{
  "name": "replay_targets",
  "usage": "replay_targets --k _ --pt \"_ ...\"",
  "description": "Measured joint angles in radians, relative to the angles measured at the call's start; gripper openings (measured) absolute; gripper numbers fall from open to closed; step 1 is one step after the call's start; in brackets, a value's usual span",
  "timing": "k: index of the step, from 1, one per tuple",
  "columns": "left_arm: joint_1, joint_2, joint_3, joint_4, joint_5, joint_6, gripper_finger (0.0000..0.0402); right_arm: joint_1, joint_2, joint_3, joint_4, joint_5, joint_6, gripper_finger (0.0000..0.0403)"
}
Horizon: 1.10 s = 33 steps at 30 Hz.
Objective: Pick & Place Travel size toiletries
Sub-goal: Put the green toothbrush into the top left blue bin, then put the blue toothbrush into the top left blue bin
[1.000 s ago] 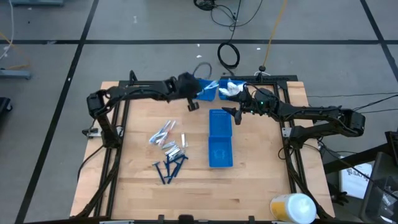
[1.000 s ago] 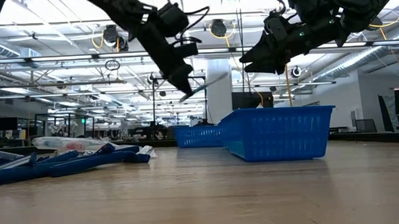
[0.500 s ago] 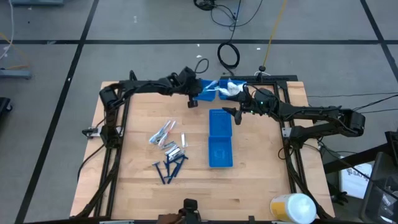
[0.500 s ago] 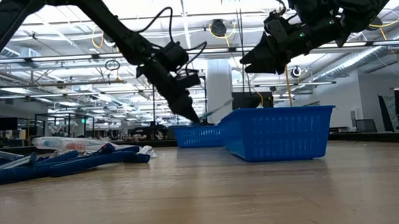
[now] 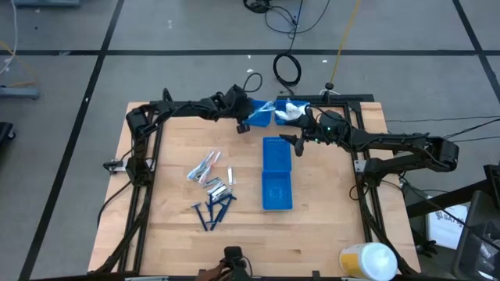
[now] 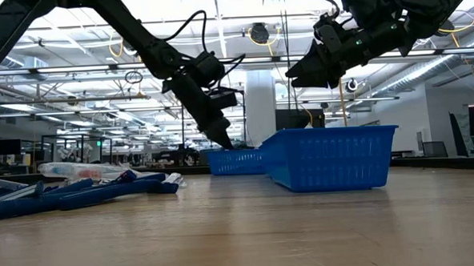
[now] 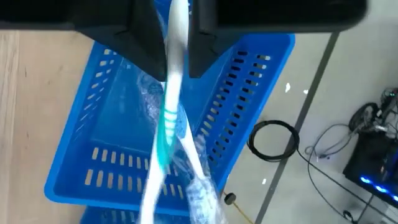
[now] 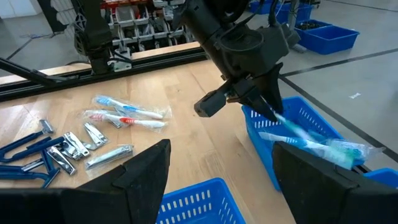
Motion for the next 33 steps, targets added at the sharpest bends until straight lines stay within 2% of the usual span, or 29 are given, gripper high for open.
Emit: replay_targets --k 6,10,15,21,24,27,33 --pt "-0.003 0.0 0.0 -0.002 -0.107 -0.029 0.0172 0.0 0.0 0.0 -0.001 0.0 0.0 0.0267" --pt "-0.03 -0.059 0.007 -0.068 -0.216 -0.034 0.0225 0.0 0.0 0.0 -0.001 0.0 0.0 0.0267" --pt "-0.078 -0.214 0.008 -0.308 -0.283 -0.175 0.0257 0.0 0.0 0.0 -0.011 0.0 0.0 0.0267" --pt "-0.11 -0.358 0.003 -0.721 -0.217 -0.529 0.0262 0.0 0.0 0.0 -0.017 -0.003 0.0 0.0267" --pt "-0.135 -0.399 -0.051 -0.843 -0.184 -0.675 0.0262 0.0 0.0 0.0 -0.017 -0.004 0.0 0.0267" --pt "-0.17 -0.426 -0.16 -0.866 -0.153 -0.78 0.0262 0.0 0.0 0.0 -0.016 -0.007 0.0 0.0267" --pt "-0.234 -0.431 -0.384 -0.785 0.018 -0.914 0.0262 0.004 0.0 0.0 -0.016 -0.009 0.003 0.0267"
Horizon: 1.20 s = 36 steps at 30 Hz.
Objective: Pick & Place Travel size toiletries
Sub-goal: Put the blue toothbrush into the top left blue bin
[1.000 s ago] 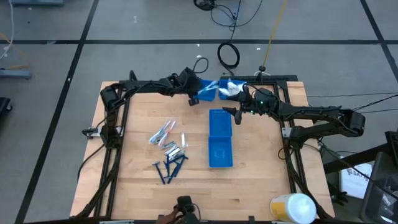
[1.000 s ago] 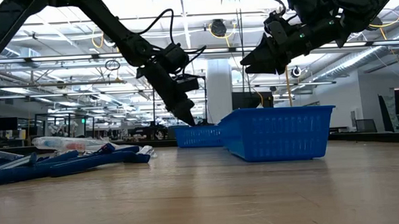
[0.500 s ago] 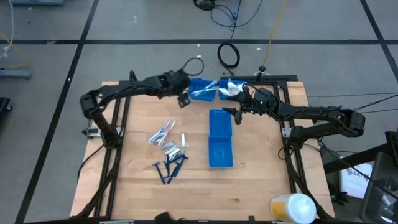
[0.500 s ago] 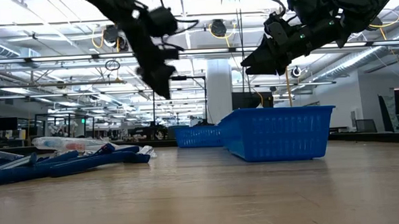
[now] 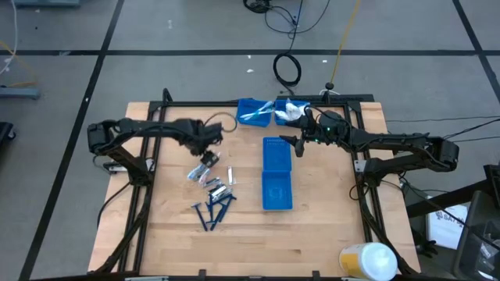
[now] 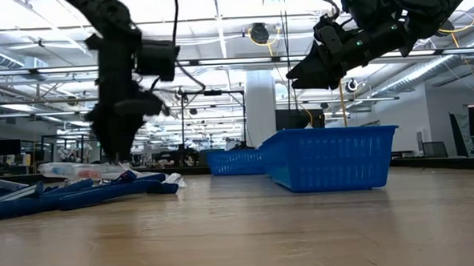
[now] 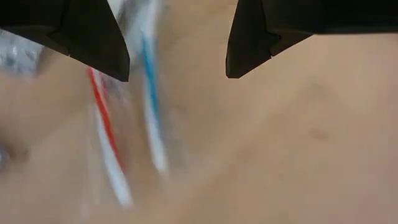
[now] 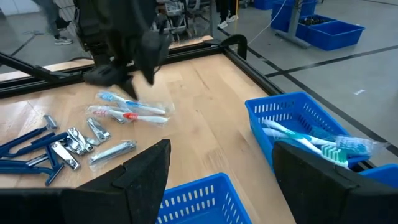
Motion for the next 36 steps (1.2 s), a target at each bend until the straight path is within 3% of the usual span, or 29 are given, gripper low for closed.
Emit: replay_targets --k 3,7,18,26,34,36 --pt "-0.039 0.0 -0.069 0.078 0.039 -0.037 0.0262 0.0 0.0 0.0 0.0 0.0 0.0 0.0267" --pt "-0.067 -0.001 -0.111 0.099 0.011 -0.087 0.0262 0.0 0.0 0.0 0.0 0.0 0.001 0.0267" --pt "-0.07 -0.003 -0.132 0.101 -0.017 -0.122 0.0247 0.0 0.0 0.0 0.001 0.0 0.024 0.0267" --pt "-0.071 0.0 -0.134 0.101 -0.026 -0.165 0.0146 0.0 0.0 0.0 0.001 0.0 0.024 0.0267" --pt "-0.07 0.001 -0.114 0.132 -0.061 -0.082 0.002 0.0 0.0 0.0 0.001 0.0 0.024 0.0267" --pt "-0.071 0.001 -0.092 0.132 -0.061 -0.07 0.0011 0.0 0.0 0.0 0.001 0.0 0.024 0.0267"
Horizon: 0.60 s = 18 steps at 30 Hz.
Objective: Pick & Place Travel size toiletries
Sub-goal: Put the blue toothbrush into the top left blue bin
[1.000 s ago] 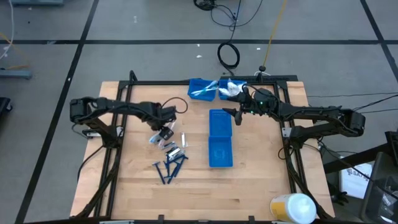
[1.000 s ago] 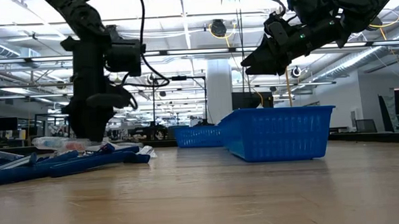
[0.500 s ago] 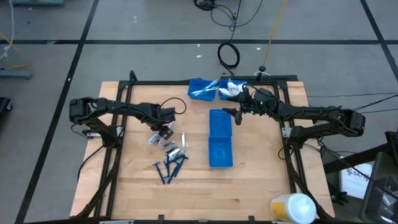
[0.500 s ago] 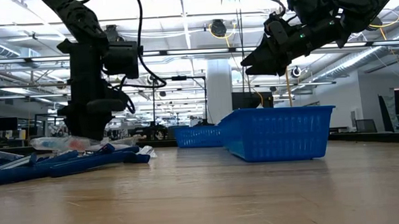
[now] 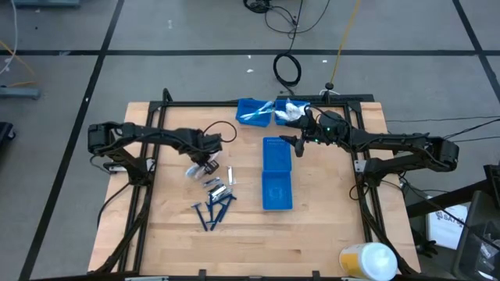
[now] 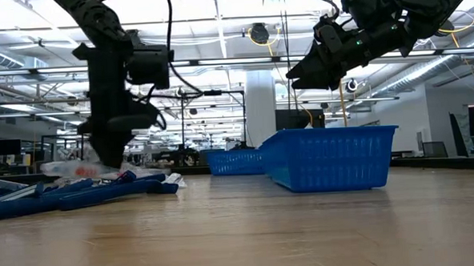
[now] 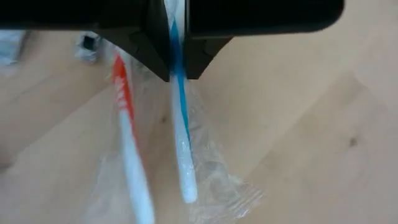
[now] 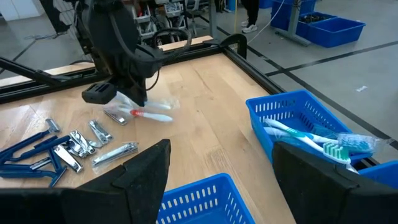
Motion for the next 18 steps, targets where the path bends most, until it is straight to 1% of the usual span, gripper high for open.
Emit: replay_targets --k 3,6,9,12,15,18 --pt "-0.005 0.0 0.042 0.001 -0.005 0.027 0.0021 0.0 0.0 0.0 0.0 0.0 0.0 0.0267" --pt "-0.018 0.0 0.095 0.002 -0.024 0.084 0.0019 0.0 0.0 0.0 0.0 0.0 0.0 0.0267" --pt "-0.033 0.0 0.154 0.016 -0.067 0.156 0.0007 0.0 0.0 0.0 0.0 0.0 0.0 0.0267" --pt "-0.042 0.0 0.214 0.039 -0.108 0.233 0.0014 0.0 0.0 0.0 0.0 0.0 0.0 0.0267" --pt "-0.047 0.0 0.256 0.109 -0.122 0.353 0.002 0.0 0.0 0.0 0.0 0.0 0.0 0.0267" --pt "-0.032 0.0 0.273 0.248 -0.117 0.505 0.0009 0.0 0.0 0.0 0.0 0.0 0.0 0.0267"
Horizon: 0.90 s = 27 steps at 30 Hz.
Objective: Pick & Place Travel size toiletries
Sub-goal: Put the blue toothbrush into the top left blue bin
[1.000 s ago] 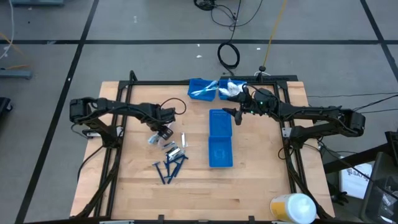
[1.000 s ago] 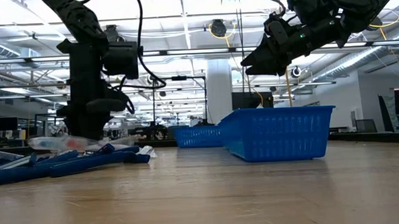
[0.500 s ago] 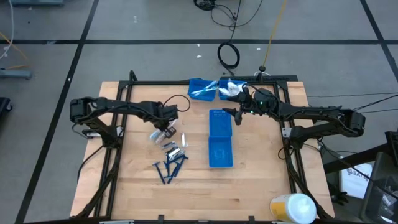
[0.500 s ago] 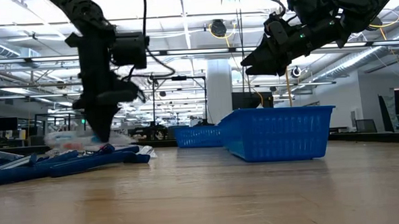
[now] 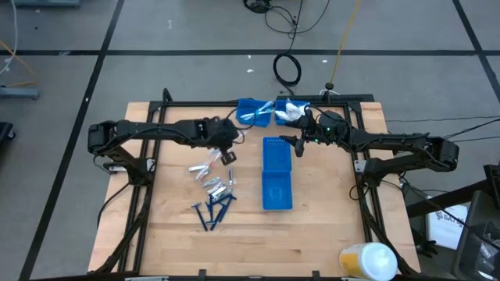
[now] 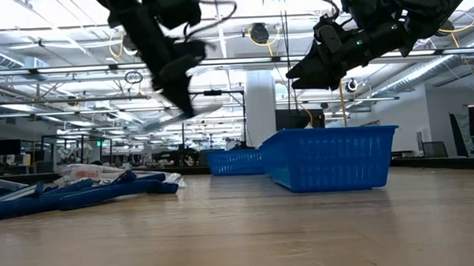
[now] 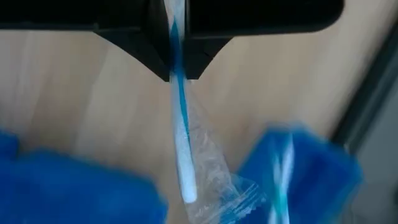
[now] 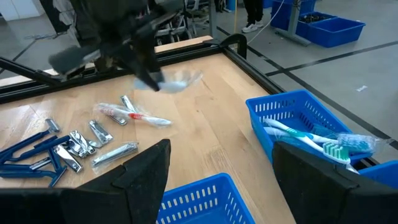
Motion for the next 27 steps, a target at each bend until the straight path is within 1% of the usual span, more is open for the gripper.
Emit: replay_targets --k 2,4,7,11,13,15,20,25,27 --pt "0.024 0.0 0.001 0.108 0.013 0.095 0.0006 0.0 0.0 0.0 0.0 0.0 0.0 0.0267" --pt "0.054 0.0 0.001 0.21 0.044 0.178 0.0012 0.0 0.0 0.0 0.0 0.0 0.0 0.0267" --pt "0.108 0.0 0.001 0.35 0.13 0.265 0.002 0.0 0.0 0.0 0.0 0.0 0.0 0.0267" --pt "0.189 0.0 0.001 0.505 0.277 0.31 0.0007 0.0 0.0 0.0 0.0 0.0 0.0 0.0267" --pt "0.219 0.0 0.001 0.556 0.323 0.307 0.0007 0.0 0.0 0.0 0.0 0.0 0.0 0.0267" --pt "0.24 0.0 0.001 0.579 0.349 0.298 0.0013 0.0 0.0 0.0 -0.001 0.0 0.0 0.0267" --pt "0.263 -0.001 0.001 0.575 0.354 0.293 0.0005 0.0 0.0 0.0 -0.001 0.003 -0.002 0.0267" --pt "0.258 -0.001 0.001 0.606 0.35 0.319 0.0011 0.0 0.0 0.0 -0.001 0.004 -0.003 0.0267" --pt "0.256 -0.001 0.022 0.616 0.295 0.287 0.0006 0.0 0.0 0.0 -0.001 0.004 -0.003 0.0267"
